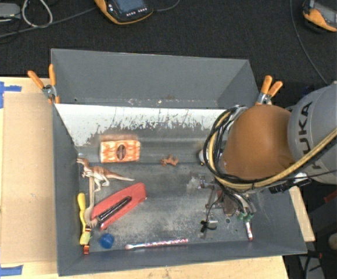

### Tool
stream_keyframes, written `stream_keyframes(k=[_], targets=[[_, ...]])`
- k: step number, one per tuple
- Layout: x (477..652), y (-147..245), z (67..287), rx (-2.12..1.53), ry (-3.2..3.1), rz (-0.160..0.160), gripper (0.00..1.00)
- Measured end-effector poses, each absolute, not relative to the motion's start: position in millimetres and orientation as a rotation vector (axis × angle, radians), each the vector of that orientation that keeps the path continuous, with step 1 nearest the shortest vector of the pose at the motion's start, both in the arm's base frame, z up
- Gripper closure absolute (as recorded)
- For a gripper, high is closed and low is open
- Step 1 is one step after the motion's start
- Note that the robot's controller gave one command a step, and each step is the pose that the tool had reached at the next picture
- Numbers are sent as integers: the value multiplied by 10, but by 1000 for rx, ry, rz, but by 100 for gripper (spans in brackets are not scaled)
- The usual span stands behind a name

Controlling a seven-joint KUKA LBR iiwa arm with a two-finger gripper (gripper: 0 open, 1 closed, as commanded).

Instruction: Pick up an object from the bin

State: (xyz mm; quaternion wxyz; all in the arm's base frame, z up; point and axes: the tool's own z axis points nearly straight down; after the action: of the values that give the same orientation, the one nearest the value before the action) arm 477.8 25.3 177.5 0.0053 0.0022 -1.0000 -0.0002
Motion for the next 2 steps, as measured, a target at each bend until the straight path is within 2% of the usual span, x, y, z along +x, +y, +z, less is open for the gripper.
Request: stream_keyframes(k=[1,2], targets=[[4795,252,1817,5,-3139,-1,0],[4892,976,1743,49,-3138,-2,0]])
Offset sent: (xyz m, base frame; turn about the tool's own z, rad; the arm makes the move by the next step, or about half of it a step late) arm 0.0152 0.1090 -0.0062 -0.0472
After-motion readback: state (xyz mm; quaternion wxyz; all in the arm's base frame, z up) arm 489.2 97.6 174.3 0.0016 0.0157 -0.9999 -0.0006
